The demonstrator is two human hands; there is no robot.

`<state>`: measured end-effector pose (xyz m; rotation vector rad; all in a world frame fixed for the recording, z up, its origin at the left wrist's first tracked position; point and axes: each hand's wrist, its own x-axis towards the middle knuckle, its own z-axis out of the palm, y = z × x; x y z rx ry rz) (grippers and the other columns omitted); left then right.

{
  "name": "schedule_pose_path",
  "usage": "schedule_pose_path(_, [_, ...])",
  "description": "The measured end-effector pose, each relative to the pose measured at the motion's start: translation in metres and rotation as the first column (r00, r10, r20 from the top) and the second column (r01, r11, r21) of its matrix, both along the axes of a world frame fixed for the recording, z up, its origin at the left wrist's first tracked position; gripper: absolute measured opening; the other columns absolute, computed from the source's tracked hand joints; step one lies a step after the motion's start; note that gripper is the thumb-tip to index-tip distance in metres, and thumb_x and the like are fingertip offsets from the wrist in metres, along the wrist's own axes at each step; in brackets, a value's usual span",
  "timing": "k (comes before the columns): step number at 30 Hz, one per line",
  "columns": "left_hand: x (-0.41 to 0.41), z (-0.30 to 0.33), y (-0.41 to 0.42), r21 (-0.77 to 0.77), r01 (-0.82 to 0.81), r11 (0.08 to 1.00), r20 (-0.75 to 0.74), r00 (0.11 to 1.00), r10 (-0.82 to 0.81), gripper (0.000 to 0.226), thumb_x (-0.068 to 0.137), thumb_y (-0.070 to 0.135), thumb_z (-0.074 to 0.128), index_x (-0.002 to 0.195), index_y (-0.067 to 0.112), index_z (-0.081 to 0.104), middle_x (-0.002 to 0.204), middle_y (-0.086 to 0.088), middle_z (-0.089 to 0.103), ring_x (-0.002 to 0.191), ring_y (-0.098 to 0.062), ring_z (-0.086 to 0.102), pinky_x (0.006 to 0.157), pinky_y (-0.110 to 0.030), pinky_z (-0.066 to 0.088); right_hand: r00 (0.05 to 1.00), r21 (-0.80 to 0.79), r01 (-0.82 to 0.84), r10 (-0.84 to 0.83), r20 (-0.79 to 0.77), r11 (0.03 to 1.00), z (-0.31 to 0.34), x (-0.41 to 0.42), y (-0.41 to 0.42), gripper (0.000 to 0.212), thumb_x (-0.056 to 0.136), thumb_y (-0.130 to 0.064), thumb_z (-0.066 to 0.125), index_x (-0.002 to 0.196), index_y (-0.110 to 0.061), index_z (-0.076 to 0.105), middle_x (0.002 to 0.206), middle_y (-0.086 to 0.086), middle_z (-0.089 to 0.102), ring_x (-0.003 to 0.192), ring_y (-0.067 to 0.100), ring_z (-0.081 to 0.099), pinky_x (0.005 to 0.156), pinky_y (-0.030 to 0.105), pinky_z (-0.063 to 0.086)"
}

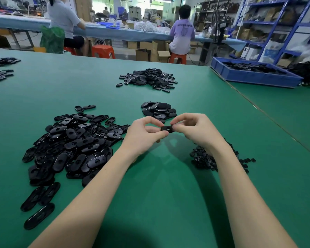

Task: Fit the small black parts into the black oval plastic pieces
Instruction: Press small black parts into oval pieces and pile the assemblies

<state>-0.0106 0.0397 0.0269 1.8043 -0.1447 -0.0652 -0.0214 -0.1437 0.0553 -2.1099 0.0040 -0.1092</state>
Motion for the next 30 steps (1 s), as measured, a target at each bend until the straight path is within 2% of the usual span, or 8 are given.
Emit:
schedule_pose_path(4, [-0.0002,0.0000,-0.0002,0.012,-0.005,1.000,0.015,1.000,0.005,0.022,0.079,0.022,0.084,0.094,0.023,0.068,0.077,0.004,0.077,0.060,-0.007,0.064,0.071,-0.026,0.048,0.995,0.089,0.022,-0.013,-0.096,0.996,0.0014,-0.0010,0.0019,0.004,0.084,-0.021,0.075,0.084,-0.024,0.073,0.075,-0.009,0.074,0.053,0.008,0.045,0.044,0.013,0.033])
schedule_pose_path(10, [-0.0016,0.0014,0.0003,-0.002,0.010,1.000,0.034,0.999,-0.010,0.020,0.079,0.021,0.083,0.091,0.026,0.068,0.078,0.005,0.077,0.060,-0.007,0.064,0.073,-0.026,0.050,0.988,0.168,0.062,-0.037,-0.148,0.984,-0.0001,-0.0002,0.0018,0.012,0.083,-0.018,0.078,0.074,-0.025,0.076,0.066,-0.010,0.061,0.052,0.008,0.038,0.041,0.014,0.027])
schedule_pose_path(15, [-0.0018,0.0019,0.0002,0.009,0.031,0.999,0.056,0.998,-0.032,0.019,0.079,0.020,0.083,0.091,0.027,0.070,0.082,0.004,0.078,0.062,-0.010,0.065,0.077,-0.031,0.054,0.985,0.156,0.064,-0.037,-0.169,0.986,-0.0035,0.0023,0.0021,0.012,0.079,-0.021,0.081,0.071,-0.029,0.078,0.056,-0.011,0.053,0.046,0.006,0.035,0.039,0.014,0.024])
schedule_pose_path(21, [-0.0005,0.0020,0.0009,0.006,0.041,0.999,0.070,0.997,-0.042,0.019,0.079,0.017,0.083,0.090,0.026,0.070,0.079,0.003,0.077,0.060,-0.010,0.063,0.073,-0.028,0.052,0.986,0.137,0.062,-0.040,-0.159,0.989,-0.0044,0.0036,-0.0004,0.011,0.077,-0.023,0.082,0.070,-0.031,0.079,0.060,-0.004,0.046,0.056,0.011,0.033,0.041,0.018,0.023])
schedule_pose_path(27, [-0.0002,0.0014,0.0015,0.023,0.053,0.998,0.086,0.995,-0.055,0.019,0.079,0.020,0.084,0.089,0.028,0.070,0.082,0.004,0.078,0.064,-0.011,0.065,0.080,-0.037,0.057,0.987,0.130,0.058,-0.037,-0.159,0.990,-0.0059,0.0038,0.0020,0.008,0.077,-0.026,0.082,0.072,-0.031,0.080,0.060,-0.004,0.045,0.061,0.013,0.033,0.040,0.016,0.023])
schedule_pose_path(30, [0.0000,0.0014,0.0012,0.022,0.064,0.998,0.094,0.993,-0.066,0.018,0.079,0.020,0.083,0.088,0.029,0.070,0.081,0.005,0.078,0.064,-0.008,0.065,0.076,-0.035,0.055,0.983,0.138,0.078,-0.053,-0.177,0.987,-0.0062,0.0041,0.0012,0.006,0.076,-0.025,0.084,0.073,-0.029,0.079,0.053,-0.008,0.045,0.054,0.010,0.034,0.039,0.015,0.023])
